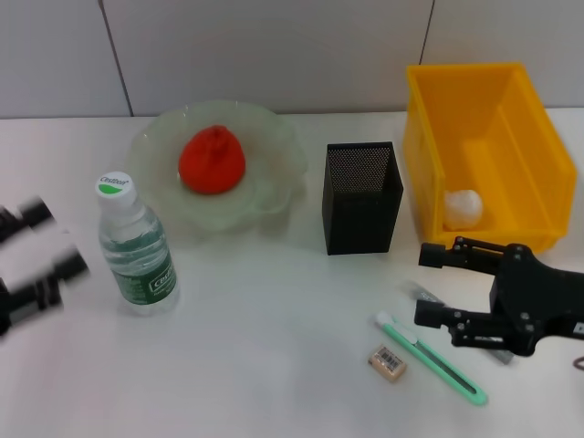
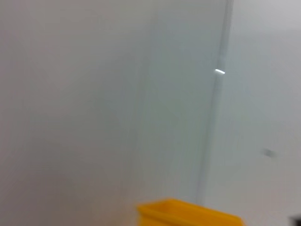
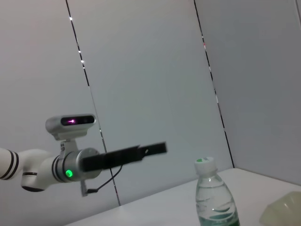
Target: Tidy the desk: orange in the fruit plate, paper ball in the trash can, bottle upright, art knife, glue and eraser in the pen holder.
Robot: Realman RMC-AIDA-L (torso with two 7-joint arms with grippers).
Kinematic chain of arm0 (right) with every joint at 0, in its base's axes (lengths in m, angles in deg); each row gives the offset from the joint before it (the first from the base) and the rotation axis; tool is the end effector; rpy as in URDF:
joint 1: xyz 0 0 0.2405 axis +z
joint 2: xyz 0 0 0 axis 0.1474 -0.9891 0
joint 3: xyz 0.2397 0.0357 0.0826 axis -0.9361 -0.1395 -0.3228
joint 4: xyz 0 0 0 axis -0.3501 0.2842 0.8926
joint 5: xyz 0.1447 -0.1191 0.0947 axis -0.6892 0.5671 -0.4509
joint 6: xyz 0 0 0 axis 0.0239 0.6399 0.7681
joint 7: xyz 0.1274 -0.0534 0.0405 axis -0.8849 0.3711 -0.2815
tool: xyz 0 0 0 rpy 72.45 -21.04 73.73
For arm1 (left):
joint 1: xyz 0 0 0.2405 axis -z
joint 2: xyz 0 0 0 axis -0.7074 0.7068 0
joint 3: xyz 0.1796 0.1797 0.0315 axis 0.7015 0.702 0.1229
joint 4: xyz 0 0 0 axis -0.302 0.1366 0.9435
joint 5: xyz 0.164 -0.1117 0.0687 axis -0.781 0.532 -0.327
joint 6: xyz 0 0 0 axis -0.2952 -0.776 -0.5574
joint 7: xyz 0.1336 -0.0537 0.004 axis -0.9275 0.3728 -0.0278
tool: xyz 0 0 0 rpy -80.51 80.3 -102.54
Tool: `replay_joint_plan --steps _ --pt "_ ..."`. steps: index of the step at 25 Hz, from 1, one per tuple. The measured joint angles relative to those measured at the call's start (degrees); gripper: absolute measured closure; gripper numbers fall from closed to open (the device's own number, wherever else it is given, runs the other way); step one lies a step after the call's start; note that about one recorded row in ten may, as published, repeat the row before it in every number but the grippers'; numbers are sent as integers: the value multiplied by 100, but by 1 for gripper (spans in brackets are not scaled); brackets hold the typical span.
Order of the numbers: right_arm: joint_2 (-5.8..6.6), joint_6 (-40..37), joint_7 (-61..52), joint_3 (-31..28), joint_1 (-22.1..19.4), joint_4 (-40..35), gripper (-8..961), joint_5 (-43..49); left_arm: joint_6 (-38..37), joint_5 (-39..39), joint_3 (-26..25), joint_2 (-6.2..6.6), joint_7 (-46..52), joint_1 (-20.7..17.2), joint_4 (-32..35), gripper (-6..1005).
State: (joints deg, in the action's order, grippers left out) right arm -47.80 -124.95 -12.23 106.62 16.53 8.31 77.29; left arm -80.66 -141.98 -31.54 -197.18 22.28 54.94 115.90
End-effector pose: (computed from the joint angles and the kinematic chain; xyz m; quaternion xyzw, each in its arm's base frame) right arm 0.2597 0.2812 0.0170 -0.9182 0.1530 0.3563 0.0806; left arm -0.3186 0.2442 0.0820 -0.8582 -0.1657 -0.3974 0.2795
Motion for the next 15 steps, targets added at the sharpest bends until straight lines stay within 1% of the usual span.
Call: replay_joint_plan --steps 1,2,3,4,5,6,8,9,10,11,12,14,15 --pt "3 -4 -149 19 9 -115 222 22 -312 -503 9 47 32 62 -34 184" --pt "4 -7 -338 36 20 -282 222 66 -392 -678 10 52 43 100 -37 184" --pt "5 -8 -732 54 50 -648 223 181 -587 -1205 10 55 100 246 -38 183" --pt "5 -8 -732 54 50 -648 223 181 -587 -1205 10 55 100 246 -38 183" --pt "5 -10 -1212 86 102 -1050 223 352 -702 -1586 10 55 160 383 -37 183" --pt "10 -17 -1516 145 147 -1279 223 456 -747 -1762 10 51 179 445 -39 183" --pt "30 -53 -2156 377 239 -1713 224 653 -772 -2012 10 21 183 527 -40 183" --pt "30 -53 -2156 377 239 -1713 224 653 -772 -2012 10 21 183 527 -40 183" --pt "50 -80 -2785 673 335 -2177 224 847 -767 -2132 9 -30 149 547 -44 183" --pt "52 -89 -3095 810 396 -2446 225 967 -767 -2132 9 -30 149 547 -44 183" --pt "52 -89 -3095 810 396 -2446 225 967 -766 -2169 9 -56 130 554 -43 183" --pt "59 -119 -3772 1105 554 -2898 225 1267 -765 -2233 8 -77 118 567 -40 183" --pt "98 -177 -4340 1418 806 -3153 226 1595 -763 -2258 8 -80 117 571 -40 183"
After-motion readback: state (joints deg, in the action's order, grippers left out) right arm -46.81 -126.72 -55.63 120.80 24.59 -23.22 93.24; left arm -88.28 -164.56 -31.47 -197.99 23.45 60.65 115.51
